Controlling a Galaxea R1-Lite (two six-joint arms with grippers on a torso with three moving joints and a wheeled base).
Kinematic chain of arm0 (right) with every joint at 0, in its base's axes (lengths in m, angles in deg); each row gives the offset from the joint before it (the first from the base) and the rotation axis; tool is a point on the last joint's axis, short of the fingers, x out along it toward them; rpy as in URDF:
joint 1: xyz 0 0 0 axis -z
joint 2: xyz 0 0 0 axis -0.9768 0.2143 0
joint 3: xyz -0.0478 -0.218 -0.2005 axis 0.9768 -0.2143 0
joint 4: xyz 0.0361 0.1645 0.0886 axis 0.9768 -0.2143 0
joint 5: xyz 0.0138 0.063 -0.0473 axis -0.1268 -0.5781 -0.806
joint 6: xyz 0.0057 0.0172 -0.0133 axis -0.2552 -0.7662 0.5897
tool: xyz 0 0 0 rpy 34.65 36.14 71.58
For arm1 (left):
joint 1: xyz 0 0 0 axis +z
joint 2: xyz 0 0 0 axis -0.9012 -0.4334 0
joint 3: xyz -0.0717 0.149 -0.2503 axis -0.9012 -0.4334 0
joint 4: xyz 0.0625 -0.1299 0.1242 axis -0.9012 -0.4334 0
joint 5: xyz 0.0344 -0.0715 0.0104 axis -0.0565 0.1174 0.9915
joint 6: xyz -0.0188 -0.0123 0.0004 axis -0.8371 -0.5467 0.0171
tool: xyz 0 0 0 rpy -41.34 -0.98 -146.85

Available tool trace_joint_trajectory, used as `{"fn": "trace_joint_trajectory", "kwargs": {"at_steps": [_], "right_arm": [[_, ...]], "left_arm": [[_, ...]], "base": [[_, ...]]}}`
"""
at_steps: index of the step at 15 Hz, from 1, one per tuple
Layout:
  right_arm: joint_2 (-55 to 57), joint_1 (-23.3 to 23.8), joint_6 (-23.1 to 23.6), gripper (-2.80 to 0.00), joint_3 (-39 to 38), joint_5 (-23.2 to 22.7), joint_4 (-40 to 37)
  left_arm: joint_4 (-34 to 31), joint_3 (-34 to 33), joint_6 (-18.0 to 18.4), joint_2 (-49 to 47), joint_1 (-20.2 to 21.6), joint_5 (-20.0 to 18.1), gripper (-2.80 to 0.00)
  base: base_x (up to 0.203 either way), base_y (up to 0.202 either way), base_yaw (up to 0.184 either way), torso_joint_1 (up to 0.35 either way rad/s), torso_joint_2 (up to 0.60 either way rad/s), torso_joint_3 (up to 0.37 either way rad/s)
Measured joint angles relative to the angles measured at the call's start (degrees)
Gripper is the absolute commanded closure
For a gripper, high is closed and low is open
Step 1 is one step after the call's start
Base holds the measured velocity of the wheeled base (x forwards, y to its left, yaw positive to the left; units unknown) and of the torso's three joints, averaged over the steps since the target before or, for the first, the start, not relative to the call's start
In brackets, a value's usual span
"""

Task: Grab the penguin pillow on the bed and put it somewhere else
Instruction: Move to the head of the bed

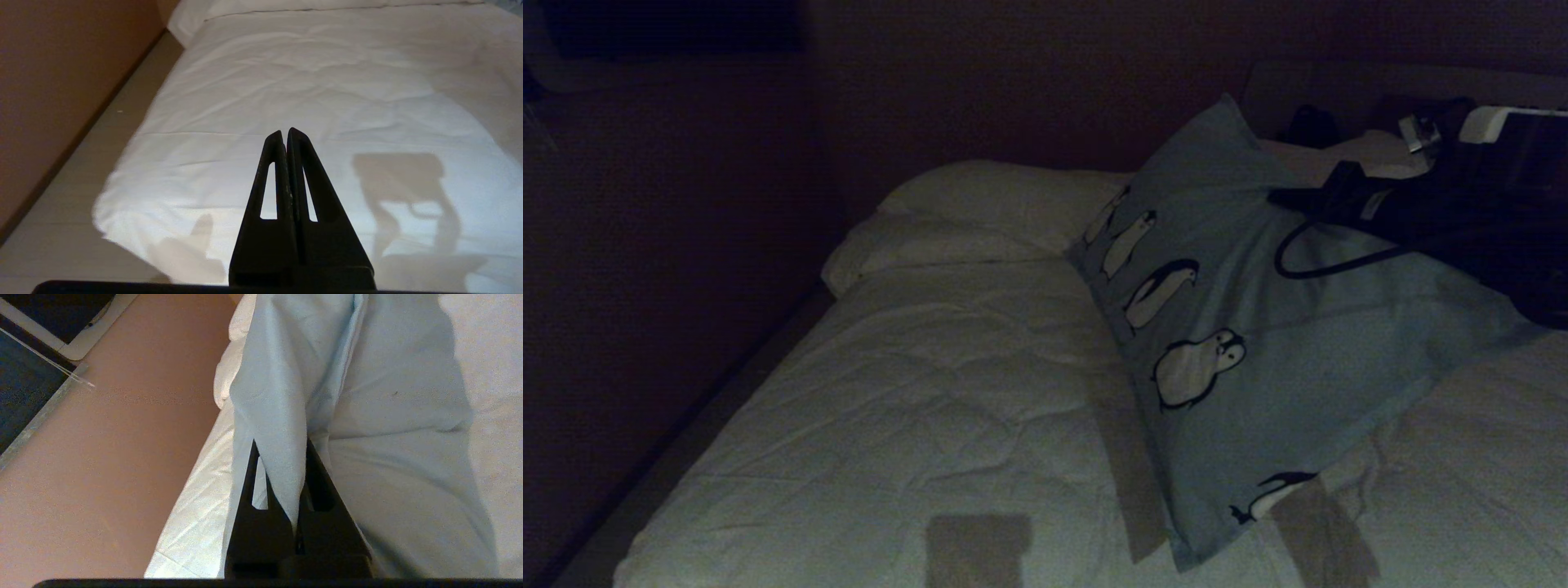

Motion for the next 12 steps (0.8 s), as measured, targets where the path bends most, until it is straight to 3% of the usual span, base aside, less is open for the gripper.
{"fn": "trace_joint_trajectory", "kwargs": {"at_steps": [12], "right_arm": [[0.1,0.0,0.0,0.00,-0.1,0.0,0.1]], "left_arm": [[0.0,0.0,0.1,0.0,0.0,0.0,0.00]], "base": [[0.000,-0.195,0.000,0.001,0.00,0.003]]}}
